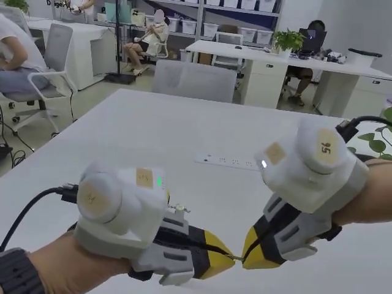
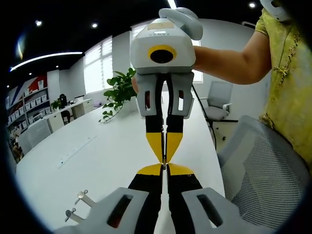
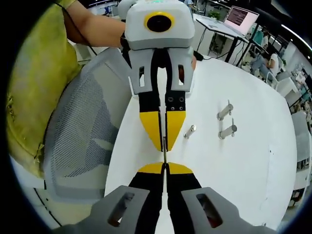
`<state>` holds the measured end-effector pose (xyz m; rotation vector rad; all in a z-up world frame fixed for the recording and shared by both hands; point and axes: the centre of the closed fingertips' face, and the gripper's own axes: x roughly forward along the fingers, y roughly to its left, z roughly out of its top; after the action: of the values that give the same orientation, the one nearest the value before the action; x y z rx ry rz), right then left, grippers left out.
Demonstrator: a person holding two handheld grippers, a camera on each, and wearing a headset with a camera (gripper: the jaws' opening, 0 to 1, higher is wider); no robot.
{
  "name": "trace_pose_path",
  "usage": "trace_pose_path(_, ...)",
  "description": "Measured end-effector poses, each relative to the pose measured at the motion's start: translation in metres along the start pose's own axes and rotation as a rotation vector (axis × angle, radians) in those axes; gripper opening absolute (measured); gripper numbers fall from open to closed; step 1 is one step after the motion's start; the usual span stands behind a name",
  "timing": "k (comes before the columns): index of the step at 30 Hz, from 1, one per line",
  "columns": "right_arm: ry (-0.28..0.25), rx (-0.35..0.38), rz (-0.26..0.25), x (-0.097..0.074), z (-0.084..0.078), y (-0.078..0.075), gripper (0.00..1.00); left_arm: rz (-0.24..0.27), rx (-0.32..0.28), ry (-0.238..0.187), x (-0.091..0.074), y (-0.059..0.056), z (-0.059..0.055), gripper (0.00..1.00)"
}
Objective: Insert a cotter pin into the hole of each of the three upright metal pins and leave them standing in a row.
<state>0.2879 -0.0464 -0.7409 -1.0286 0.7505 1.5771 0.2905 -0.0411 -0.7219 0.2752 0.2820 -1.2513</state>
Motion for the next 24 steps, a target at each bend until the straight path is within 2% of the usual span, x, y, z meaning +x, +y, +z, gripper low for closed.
trace_pose_path(8, 0.024, 0.014, -0.010, 0.000, -0.005, -0.003, 0.01, 0.018, -0.019, -0.007, -0.003, 0.002, 0.000, 0.12)
trace_pose_path(14, 0.033, 0.020, -0.015, 0.000, -0.007, -0.004, 0.01, 0.071, -0.020, -0.004, -0.017, 0.014, -0.004, 0.16)
trace_pose_path(19, 0.061, 0.039, -0.028, 0.001, -0.014, -0.006, 0.01, 0.134, -0.044, 0.003, -0.033, 0.031, -0.020, 0.21)
trace_pose_path(21, 0.067, 0.042, -0.033, 0.001, -0.016, -0.008, 0.01, 0.166, -0.071, 0.018, -0.039, 0.041, -0.033, 0.23)
trace_pose_path(24, 0.082, 0.051, -0.037, 0.003, -0.019, -0.009, 0.01, 0.170, -0.104, 0.040, -0.042, 0.048, -0.052, 0.27)
